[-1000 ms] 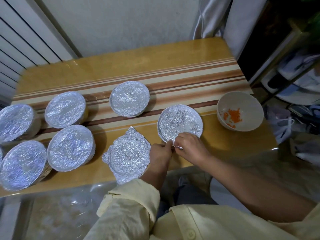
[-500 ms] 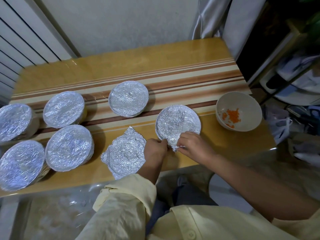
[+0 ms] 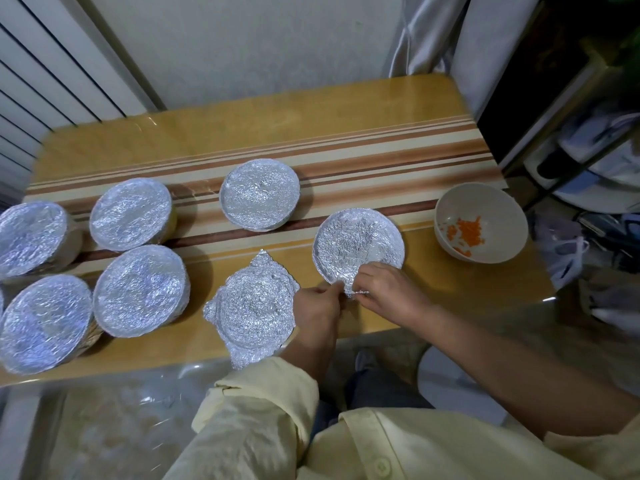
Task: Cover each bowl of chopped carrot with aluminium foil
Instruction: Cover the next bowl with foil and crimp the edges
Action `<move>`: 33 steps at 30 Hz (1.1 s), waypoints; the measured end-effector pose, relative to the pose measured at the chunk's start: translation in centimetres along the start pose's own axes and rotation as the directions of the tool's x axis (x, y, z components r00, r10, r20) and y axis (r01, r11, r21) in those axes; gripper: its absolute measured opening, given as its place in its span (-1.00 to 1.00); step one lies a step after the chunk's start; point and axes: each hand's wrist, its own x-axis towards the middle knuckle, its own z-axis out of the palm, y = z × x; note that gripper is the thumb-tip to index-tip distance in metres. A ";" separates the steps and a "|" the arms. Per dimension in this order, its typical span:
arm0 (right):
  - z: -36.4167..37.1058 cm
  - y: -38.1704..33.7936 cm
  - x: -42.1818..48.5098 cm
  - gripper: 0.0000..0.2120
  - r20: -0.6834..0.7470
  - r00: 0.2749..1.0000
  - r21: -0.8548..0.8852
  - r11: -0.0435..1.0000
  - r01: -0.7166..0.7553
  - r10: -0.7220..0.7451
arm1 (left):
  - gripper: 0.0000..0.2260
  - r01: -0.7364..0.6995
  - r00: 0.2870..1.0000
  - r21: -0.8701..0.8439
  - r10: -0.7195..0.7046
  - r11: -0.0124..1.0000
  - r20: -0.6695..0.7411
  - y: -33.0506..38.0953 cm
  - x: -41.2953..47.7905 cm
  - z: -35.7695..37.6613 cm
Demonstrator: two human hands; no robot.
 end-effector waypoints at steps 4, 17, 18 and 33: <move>-0.1 0.2 0.0 -0.77 0.016 1.000 -0.023 1.000 0.006 -0.006 | -0.84 0.039 0.999 -0.042 -0.039 0.998 -0.006 -0.1 0.4 0.0; -0.2 -0.4 0.3 -0.77 -0.019 1.000 -0.018 1.000 -0.017 0.017 | -0.75 0.187 0.980 -0.297 -0.197 0.936 -0.003 1.0 -0.3 0.8; -0.2 -0.3 0.3 -0.77 -0.022 1.000 -0.016 1.000 -0.020 0.020 | -0.74 0.170 0.984 -0.276 -0.178 0.946 -0.001 0.7 -0.4 0.8; 0.4 -0.2 0.2 -0.78 -0.023 0.999 0.013 1.000 -0.027 0.027 | -0.71 -0.117 0.991 0.075 0.122 0.990 -0.057 0.9 1.5 -0.1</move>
